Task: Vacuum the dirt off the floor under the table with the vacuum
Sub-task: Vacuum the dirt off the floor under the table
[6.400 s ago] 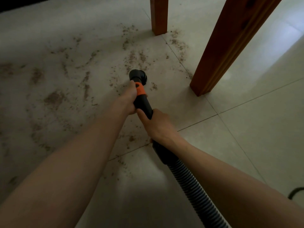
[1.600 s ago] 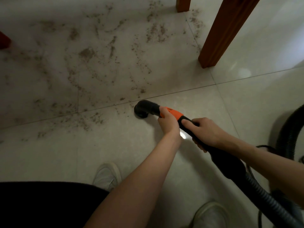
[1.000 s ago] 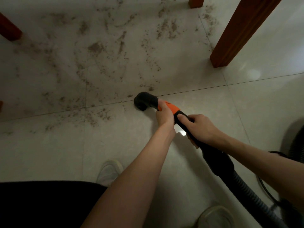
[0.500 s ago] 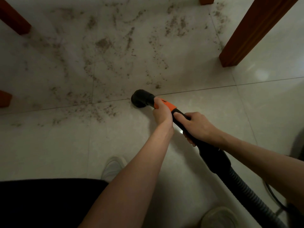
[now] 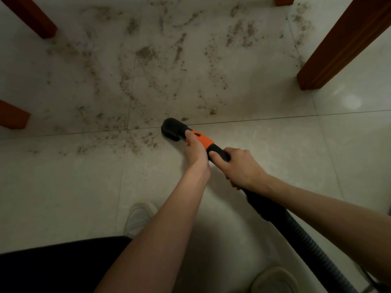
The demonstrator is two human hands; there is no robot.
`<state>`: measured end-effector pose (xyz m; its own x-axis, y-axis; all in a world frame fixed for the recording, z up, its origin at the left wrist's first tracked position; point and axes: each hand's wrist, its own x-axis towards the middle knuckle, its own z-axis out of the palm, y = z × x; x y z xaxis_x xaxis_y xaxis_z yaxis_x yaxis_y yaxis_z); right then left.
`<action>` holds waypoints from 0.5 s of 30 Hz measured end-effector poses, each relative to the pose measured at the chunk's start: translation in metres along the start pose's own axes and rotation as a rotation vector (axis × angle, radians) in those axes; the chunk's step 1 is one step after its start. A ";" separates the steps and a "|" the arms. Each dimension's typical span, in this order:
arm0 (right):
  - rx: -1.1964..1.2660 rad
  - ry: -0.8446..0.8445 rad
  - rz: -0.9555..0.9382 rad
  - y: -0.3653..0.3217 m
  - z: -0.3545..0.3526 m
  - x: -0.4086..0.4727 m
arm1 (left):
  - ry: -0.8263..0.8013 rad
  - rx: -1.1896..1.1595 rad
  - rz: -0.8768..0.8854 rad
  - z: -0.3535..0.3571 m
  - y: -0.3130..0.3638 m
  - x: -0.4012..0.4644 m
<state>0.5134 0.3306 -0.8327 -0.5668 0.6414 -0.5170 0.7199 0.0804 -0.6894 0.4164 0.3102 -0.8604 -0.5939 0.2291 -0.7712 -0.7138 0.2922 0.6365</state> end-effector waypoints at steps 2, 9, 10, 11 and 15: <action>-0.073 0.014 -0.020 -0.006 0.010 0.005 | 0.021 -0.026 0.003 -0.006 0.008 0.011; -0.226 0.066 -0.064 -0.017 0.020 0.003 | -0.043 -0.065 -0.026 -0.018 0.015 0.025; -0.222 0.059 -0.065 -0.017 0.022 0.002 | -0.046 -0.066 -0.034 -0.020 0.016 0.026; -0.210 0.046 -0.062 -0.019 0.025 0.001 | -0.052 -0.072 -0.041 -0.022 0.017 0.027; 0.148 -0.140 0.038 -0.026 0.024 0.003 | -0.093 -0.058 -0.054 -0.028 0.021 0.034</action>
<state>0.4830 0.3124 -0.8288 -0.5979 0.5291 -0.6022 0.6809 -0.0611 -0.7298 0.3706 0.2981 -0.8731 -0.5190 0.3005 -0.8002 -0.7656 0.2529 0.5915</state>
